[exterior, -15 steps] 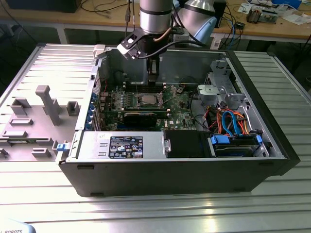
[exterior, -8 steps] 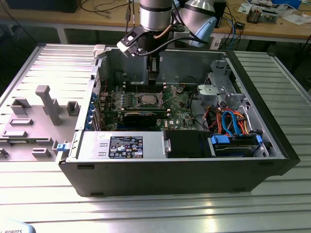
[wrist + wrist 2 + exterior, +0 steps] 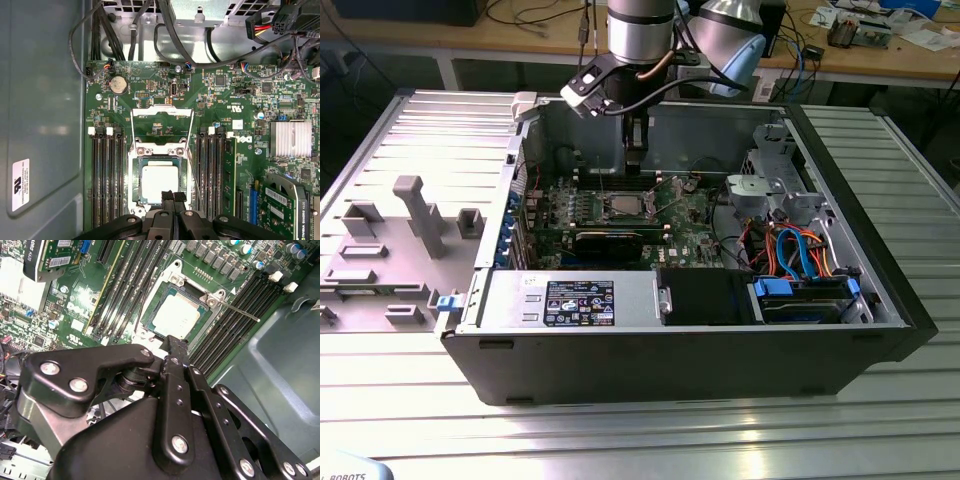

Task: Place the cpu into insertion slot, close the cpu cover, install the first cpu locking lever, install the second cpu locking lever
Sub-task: 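Close the cpu cover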

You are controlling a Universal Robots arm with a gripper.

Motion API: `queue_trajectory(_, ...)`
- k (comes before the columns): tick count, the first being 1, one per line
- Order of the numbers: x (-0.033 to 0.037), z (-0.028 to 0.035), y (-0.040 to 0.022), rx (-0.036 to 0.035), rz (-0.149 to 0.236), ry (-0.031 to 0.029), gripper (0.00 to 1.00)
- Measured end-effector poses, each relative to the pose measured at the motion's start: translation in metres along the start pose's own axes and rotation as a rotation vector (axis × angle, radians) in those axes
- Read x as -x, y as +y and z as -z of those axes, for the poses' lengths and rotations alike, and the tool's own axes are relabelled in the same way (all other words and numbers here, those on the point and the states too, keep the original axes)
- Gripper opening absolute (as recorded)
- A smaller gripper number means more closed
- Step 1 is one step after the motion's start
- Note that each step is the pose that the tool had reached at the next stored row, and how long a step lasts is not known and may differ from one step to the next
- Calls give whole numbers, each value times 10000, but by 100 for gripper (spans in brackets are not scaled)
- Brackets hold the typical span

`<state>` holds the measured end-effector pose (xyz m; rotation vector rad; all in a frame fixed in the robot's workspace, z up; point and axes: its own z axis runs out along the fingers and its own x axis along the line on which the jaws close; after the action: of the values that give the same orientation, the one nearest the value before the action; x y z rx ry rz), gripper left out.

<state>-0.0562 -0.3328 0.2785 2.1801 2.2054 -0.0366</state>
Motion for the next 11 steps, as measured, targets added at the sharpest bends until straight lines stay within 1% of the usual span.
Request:
queue_trajectory(6, 0, 0, 5, 1, 0, -4, 11)
queue_trajectory(8, 1, -1, 69, 0, -1, -4, 11)
queue_trajectory(11, 1, -1, 82, 0, 0, -4, 11)
